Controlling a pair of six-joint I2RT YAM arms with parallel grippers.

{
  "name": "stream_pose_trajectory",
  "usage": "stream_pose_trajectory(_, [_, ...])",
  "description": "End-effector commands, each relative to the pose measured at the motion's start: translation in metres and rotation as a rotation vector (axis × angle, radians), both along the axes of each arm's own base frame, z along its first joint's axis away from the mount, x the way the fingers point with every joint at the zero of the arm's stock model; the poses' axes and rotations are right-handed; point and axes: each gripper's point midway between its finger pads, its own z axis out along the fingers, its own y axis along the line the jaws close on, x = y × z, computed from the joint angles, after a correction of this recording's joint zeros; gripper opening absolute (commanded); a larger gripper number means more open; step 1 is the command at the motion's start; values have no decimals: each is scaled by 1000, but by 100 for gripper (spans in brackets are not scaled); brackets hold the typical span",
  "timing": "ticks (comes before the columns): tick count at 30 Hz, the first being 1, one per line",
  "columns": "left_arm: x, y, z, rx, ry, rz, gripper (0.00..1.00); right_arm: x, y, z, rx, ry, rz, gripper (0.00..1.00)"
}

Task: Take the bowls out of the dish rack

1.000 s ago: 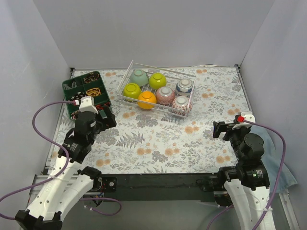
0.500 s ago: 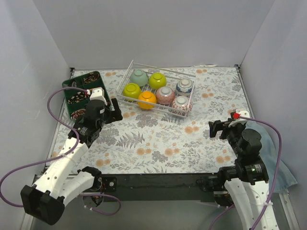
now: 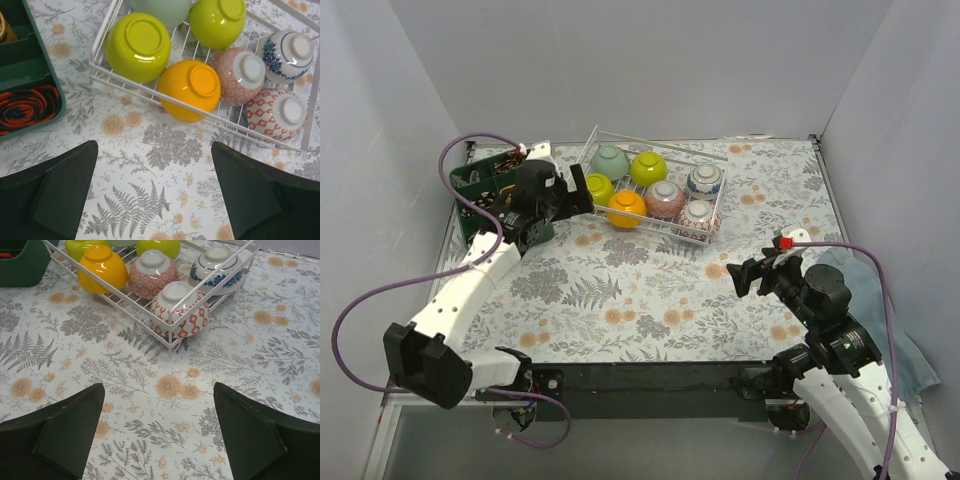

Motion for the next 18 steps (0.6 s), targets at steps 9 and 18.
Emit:
stream_pose_trajectory(9, [43,-61,4,83,106,-92,98,0,26,7,-31,125,96,99])
stream_pose_trajectory(18, [73,-91,-25,385,127,-158,98,5,37,-6,-64,229,132,99])
